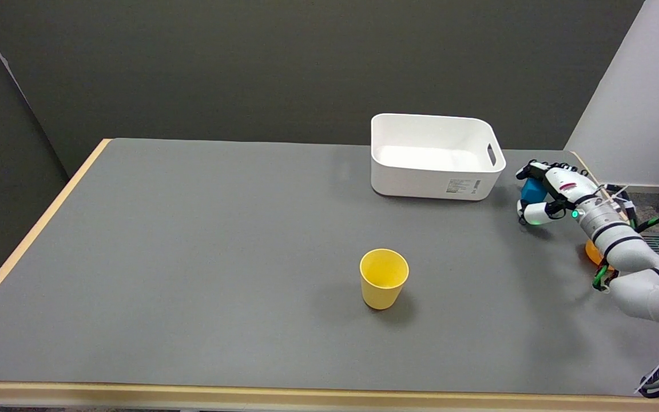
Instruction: Pick up the blue cube.
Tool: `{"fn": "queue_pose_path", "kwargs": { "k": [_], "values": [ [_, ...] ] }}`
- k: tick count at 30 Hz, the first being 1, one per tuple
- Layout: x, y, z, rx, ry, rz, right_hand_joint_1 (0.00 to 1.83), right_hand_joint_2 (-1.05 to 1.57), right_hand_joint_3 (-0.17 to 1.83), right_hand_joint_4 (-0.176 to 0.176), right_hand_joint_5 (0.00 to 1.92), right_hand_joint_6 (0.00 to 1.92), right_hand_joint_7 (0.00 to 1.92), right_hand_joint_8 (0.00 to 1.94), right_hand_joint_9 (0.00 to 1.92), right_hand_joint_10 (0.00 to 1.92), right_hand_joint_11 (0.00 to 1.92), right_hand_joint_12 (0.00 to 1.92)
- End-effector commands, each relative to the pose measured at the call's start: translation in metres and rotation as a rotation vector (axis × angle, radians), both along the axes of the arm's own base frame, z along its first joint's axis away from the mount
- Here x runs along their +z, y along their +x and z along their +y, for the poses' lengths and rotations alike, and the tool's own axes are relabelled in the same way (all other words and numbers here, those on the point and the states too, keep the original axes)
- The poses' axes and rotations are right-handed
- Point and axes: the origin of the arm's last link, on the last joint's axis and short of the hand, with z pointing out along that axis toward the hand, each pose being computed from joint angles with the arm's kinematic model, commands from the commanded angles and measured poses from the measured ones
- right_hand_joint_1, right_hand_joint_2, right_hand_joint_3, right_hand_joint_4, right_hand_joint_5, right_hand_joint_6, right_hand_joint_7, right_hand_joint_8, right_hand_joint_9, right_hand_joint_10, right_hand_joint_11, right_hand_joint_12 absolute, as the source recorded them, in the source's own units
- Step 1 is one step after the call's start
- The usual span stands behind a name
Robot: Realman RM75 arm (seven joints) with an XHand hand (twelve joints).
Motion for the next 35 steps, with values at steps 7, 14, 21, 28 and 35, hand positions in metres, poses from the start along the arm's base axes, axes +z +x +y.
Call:
{"fn": "queue_pose_path", "kwargs": {
  "k": [7,14,21,28,35],
  "values": [
    [-0.009,-0.004,-0.009,-0.024,0.048,0.043,1.1,1.01,0.81,0.07,0.28,1.15,0.49,0.97,0.45,1.04,0.18,1.39],
    [-0.016,0.005,-0.013,0.035,0.09,0.06,1.28,1.3,0.04,-0.091,0.48,1.68,0.64,1.5,0.63,1.68,0.35,1.64],
    [-0.028,0.026,-0.018,0.161,0.156,0.085,1.27,1.29,0.11,-0.089,0.45,1.71,0.61,1.54,0.62,1.77,0.28,1.85],
    [-0.036,0.064,-0.015,0.345,0.194,0.126,1.28,1.29,0.07,-0.097,0.46,1.68,0.64,1.51,0.63,1.77,0.28,1.92],
    [-0.022,0.112,0.009,0.485,0.143,0.225,1.29,1.24,0.14,-0.095,0.5,1.64,0.67,1.46,0.65,1.76,0.4,1.92]
  ]
}}
